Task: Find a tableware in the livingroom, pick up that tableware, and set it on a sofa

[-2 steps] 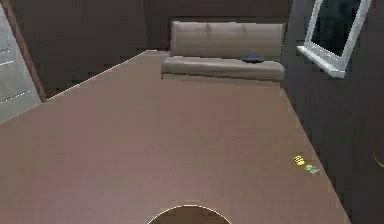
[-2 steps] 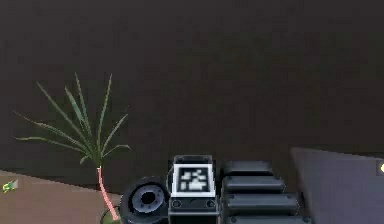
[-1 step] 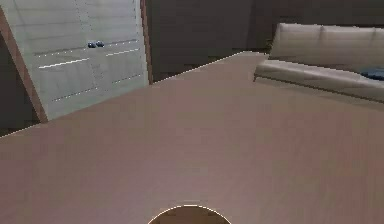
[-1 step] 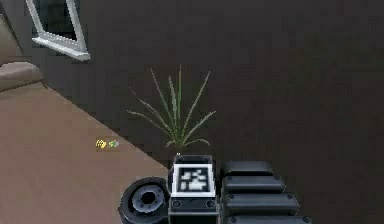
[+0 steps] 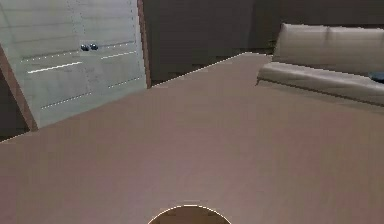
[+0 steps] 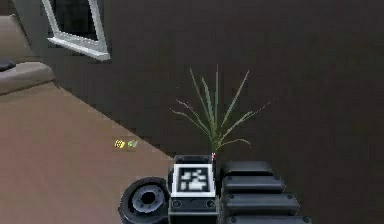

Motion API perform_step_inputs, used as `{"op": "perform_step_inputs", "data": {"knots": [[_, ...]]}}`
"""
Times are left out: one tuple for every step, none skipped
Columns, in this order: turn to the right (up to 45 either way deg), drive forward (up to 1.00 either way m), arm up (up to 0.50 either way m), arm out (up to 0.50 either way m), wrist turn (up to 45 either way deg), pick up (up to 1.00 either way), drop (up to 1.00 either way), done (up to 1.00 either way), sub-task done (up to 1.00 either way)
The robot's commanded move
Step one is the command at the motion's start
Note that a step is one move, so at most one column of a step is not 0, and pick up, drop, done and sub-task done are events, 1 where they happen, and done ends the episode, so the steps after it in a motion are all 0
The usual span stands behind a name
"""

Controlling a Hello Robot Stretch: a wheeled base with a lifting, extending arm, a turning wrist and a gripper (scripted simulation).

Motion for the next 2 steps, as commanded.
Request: {"op": "perform_step_inputs", "data": {"knots": [[36.0, 0.0, 0.0, 0.0, 0.0, 0.0, 0.0, 0.0, 0.0], [0.0, 1.0, 0.0, 0.0, 0.0, 0.0, 0.0, 0.0, 0.0]]}}
